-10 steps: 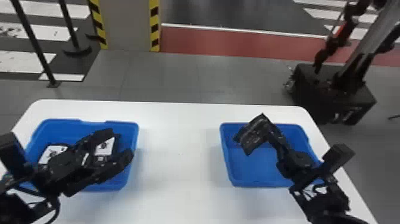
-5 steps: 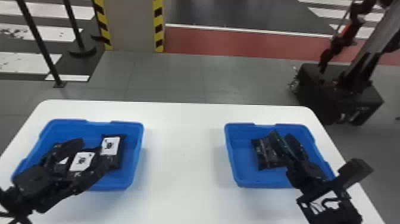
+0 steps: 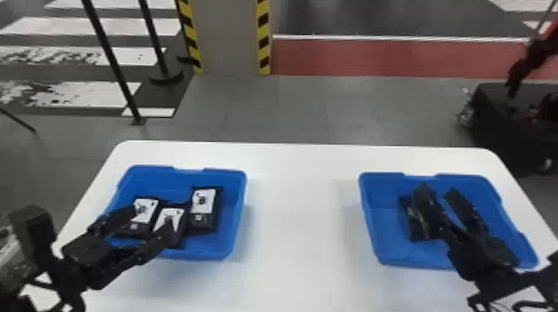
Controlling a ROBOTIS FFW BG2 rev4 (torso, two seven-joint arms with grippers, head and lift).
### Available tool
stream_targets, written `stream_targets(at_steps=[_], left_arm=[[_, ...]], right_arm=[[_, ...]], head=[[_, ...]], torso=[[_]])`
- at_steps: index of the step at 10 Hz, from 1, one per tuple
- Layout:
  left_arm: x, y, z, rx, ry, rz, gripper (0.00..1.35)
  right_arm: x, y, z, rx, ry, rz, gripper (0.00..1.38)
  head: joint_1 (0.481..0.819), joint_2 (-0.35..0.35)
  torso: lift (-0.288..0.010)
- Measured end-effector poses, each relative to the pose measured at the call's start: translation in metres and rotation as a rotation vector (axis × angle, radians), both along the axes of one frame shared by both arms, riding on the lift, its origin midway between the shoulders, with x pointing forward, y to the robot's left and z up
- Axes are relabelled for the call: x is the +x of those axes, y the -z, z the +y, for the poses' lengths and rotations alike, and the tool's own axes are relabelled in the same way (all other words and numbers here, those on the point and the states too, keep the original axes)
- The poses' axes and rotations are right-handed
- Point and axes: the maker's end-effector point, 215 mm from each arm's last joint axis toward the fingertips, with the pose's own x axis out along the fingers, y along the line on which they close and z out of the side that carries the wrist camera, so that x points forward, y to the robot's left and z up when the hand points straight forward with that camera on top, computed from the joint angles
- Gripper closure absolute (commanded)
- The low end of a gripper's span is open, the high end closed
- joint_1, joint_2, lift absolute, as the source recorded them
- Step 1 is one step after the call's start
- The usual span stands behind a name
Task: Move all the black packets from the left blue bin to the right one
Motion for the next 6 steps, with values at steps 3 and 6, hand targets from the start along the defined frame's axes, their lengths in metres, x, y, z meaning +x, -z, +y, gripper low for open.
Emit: stream_targets(at_steps=[3, 6], left_arm=[[0.016, -0.001, 0.022, 0.071, -0.113, 0.081, 0.14], [0.026, 0.021, 0.036, 0.094, -0.175, 0.224, 0.14]], right_arm=[[-0.008, 0.003, 0.017, 0.013, -0.044, 0.018, 0.35], [-0.01, 0.009, 0.028, 0.026, -0.067, 0.038, 0.35]], head=[[0.695, 0.112], [0.695, 0.147]], torso=[[-0.11], [-0.11]])
